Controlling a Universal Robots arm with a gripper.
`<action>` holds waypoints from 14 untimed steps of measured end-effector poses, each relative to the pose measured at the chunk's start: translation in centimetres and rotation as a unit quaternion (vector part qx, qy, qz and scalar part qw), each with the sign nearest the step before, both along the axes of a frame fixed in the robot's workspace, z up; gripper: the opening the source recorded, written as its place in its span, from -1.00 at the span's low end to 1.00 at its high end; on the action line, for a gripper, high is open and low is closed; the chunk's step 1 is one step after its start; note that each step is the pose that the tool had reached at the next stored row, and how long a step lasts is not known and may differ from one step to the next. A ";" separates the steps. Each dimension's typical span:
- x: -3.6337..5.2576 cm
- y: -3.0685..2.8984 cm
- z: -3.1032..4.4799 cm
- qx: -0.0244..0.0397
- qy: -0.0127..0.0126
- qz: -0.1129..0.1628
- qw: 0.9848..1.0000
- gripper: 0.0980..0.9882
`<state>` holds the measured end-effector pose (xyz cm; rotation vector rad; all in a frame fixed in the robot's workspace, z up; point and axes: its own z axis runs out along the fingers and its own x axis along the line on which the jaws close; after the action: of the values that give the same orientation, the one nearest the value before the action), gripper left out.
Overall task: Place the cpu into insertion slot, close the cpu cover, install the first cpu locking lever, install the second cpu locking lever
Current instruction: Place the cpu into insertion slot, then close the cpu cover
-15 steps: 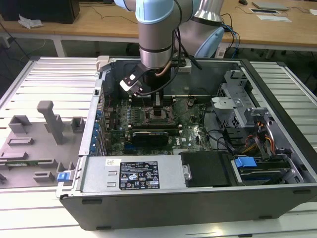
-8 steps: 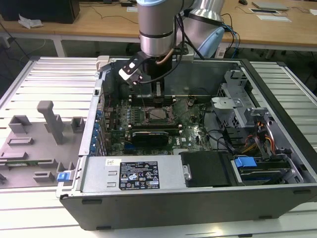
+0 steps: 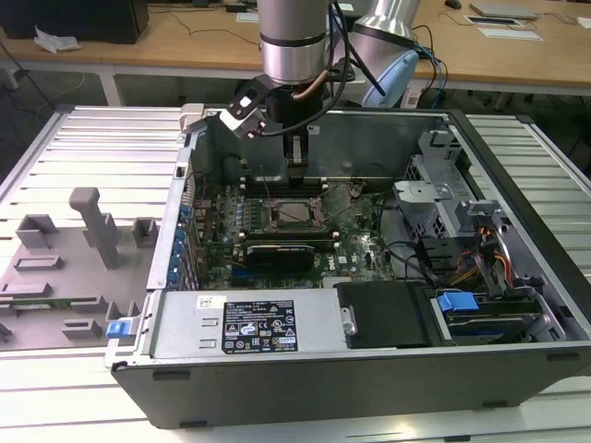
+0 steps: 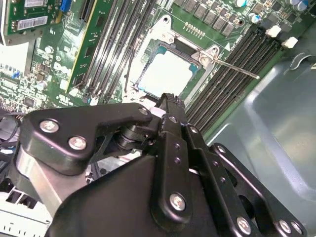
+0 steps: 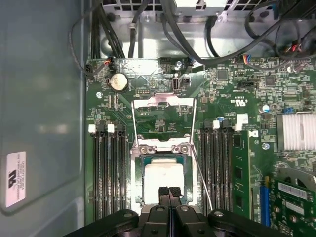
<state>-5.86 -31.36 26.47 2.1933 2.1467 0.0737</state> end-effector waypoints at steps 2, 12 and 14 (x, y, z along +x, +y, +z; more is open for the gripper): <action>0.00 0.00 0.01 0.000 0.000 0.000 1.000 -0.98; 0.00 0.00 0.01 -0.002 0.000 0.000 1.000 -0.98; 0.00 0.00 0.02 -0.002 0.000 0.000 1.000 -0.98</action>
<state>-5.86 -31.36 26.50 2.1914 2.1453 0.0696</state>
